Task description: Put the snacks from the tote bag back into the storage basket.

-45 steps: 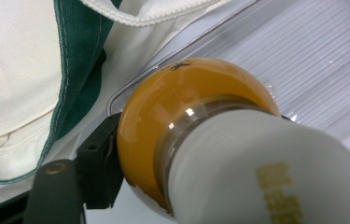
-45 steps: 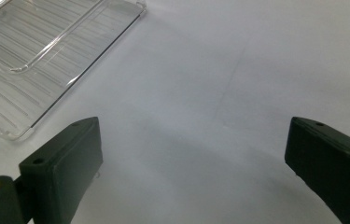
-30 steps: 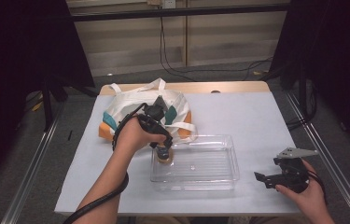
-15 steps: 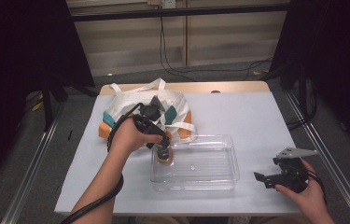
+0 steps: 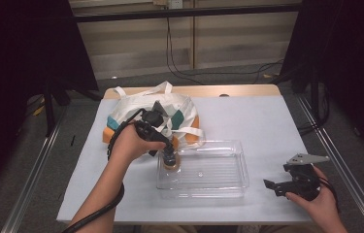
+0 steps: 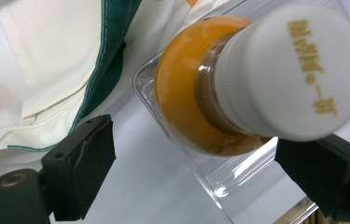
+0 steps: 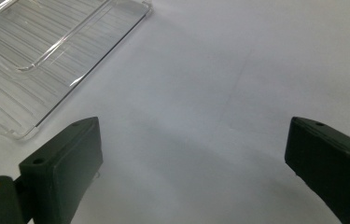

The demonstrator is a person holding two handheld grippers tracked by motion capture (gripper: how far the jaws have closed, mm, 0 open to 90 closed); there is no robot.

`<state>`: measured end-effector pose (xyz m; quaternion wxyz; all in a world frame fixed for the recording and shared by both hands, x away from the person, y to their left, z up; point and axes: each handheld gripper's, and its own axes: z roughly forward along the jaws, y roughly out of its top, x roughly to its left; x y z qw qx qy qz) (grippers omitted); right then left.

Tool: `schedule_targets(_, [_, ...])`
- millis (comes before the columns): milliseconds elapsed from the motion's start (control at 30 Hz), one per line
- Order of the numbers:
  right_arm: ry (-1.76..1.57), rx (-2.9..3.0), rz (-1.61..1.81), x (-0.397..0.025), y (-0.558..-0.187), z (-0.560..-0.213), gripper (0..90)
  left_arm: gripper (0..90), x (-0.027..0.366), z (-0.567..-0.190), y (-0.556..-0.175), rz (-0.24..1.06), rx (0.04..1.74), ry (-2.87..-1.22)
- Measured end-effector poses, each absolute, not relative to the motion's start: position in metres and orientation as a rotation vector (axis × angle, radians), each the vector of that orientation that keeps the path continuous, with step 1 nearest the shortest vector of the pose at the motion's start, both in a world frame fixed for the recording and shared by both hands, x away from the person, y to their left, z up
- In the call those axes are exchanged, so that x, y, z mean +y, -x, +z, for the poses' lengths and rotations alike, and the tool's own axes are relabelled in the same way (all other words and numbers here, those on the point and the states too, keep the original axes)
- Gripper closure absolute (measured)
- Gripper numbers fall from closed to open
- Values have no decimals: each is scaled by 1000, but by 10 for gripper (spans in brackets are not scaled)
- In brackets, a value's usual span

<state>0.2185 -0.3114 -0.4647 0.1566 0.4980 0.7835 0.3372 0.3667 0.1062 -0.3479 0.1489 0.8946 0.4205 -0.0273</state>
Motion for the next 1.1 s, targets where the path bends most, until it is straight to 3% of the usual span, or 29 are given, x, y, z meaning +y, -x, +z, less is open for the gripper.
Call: schedule_targets(1100, [-1421,2253,959,-310,-219,-466,41,113,142,-357,-360,-72,1235,-2480])
